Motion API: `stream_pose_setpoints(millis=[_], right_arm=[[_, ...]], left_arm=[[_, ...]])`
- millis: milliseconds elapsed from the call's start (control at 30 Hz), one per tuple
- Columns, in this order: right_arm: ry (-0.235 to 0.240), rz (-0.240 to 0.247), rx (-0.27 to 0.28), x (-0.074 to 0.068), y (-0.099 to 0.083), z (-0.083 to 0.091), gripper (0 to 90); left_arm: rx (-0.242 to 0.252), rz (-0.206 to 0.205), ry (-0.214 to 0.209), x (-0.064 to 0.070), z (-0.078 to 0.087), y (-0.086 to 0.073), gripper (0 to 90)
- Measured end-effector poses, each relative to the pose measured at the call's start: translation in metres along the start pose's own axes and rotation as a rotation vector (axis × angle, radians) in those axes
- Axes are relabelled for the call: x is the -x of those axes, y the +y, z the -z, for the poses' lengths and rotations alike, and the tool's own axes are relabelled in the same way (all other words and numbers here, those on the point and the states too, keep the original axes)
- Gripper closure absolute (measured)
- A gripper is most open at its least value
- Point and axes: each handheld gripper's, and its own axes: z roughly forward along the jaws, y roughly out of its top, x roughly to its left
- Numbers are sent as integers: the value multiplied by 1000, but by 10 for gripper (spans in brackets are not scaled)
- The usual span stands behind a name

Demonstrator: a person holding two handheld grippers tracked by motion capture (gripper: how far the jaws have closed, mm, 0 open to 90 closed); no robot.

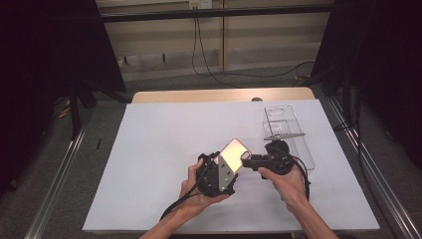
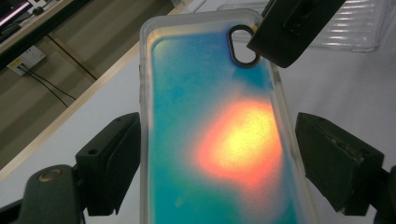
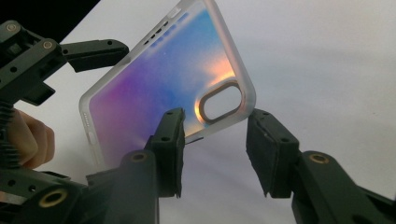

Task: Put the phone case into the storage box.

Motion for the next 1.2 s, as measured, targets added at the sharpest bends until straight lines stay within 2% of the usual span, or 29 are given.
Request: stream_pose_setpoints(millis=[200, 233, 333, 367, 467, 567, 667, 733, 833, 933, 1033, 1200], right_arm=[[22, -36, -2, 2, 1, -2, 625], [34, -58, -4, 3, 1, -2, 633], [49, -79, 2, 4, 2, -2, 641], [66, -103, 7, 5, 2, -3, 645], [73, -118, 4, 5, 3, -4, 644], [87, -153, -3, 7, 5, -6, 641], [100, -174, -2, 8, 5, -8, 646], [93, -174, -1, 8, 5, -11, 656], [114, -201, 21, 8, 5, -9, 712], [122, -211, 26, 8, 5, -8, 727], [125, -221, 27, 9, 5, -8, 736], [133, -248, 48, 9, 5, -9, 770]], left_arm=[[4, 1, 10, -1, 0, 0, 168], [11, 3, 15, -1, 1, 0, 168], [12, 4, 16, -3, 2, 0, 168], [13, 2, 17, -3, 2, 0, 168], [11, 2, 20, -3, 2, -1, 168], [13, -5, 28, -3, 2, -1, 168], [20, -8, 21, -3, 2, -1, 167], [18, -14, 25, -2, 2, -1, 167], [4, -8, 32, -4, -1, -3, 168], [3, -10, 34, -4, -1, -3, 168], [0, -20, 47, -3, -2, -3, 168], [-4, -9, 62, -4, -5, -4, 167]])
